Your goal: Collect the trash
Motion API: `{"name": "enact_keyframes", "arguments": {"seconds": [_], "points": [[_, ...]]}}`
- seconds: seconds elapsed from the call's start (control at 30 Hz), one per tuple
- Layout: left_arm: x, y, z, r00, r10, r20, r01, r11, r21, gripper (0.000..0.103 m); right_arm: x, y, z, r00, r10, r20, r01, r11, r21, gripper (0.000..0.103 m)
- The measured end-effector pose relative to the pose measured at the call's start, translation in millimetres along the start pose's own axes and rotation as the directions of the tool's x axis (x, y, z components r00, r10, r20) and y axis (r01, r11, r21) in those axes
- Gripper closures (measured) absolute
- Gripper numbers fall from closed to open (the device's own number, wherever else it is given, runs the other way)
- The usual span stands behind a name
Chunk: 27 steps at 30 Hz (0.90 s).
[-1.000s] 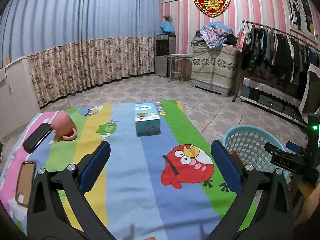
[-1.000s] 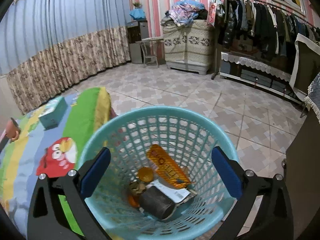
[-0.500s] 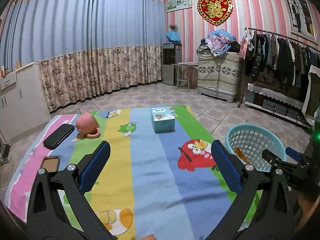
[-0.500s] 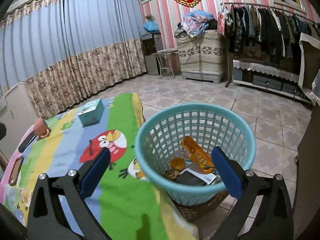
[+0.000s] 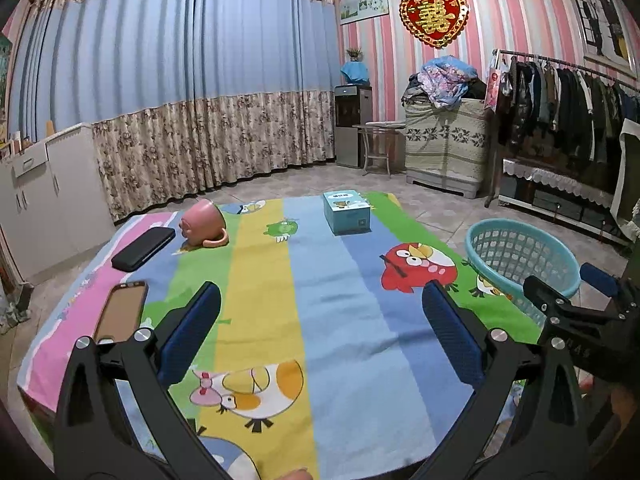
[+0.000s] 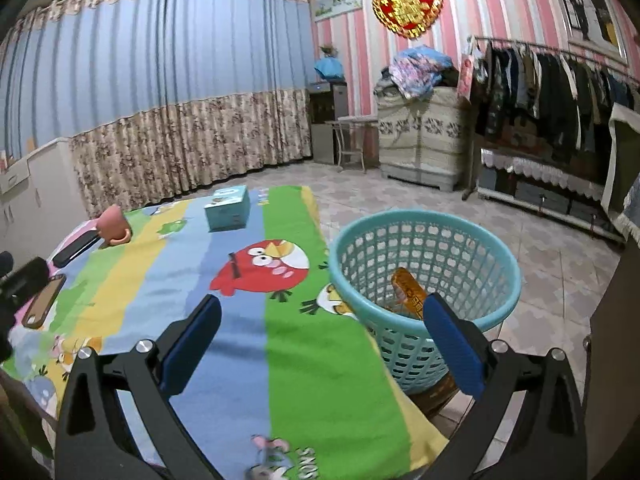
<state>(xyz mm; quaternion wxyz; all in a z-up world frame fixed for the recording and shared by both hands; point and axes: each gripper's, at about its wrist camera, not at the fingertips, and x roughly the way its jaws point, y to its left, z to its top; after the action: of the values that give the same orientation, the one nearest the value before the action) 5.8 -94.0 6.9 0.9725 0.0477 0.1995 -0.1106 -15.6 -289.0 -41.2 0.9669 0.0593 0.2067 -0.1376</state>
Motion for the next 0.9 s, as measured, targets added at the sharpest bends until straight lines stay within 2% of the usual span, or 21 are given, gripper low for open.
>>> {"name": "enact_keyframes", "arguments": {"seconds": [0.07,0.37,0.63,0.9], "points": [[-1,2,-1,1.0,-0.003,0.006,0.003,1.0,-0.008,0.006,-10,7,-3,1.0,-0.013,0.025,0.014,1.0,-0.027,0.004],[-4,14,-10,0.999,-0.035,0.011,0.036,0.997,-0.069,0.005,-24,22,-7,0.998,0.034,0.06,-0.029,0.996,-0.083,0.004],[-6,15,-17,0.999,-0.005,0.037,0.007,0.998,-0.06,0.006,-25,27,-9,0.997,0.042,0.069,-0.035,0.995,-0.096,0.004],[-3,16,-20,0.999,-0.012,0.03,0.014,0.998,-0.064,0.005,-28,35,-10,0.995,0.048,0.089,-0.037,0.992,-0.124,0.004]]}}
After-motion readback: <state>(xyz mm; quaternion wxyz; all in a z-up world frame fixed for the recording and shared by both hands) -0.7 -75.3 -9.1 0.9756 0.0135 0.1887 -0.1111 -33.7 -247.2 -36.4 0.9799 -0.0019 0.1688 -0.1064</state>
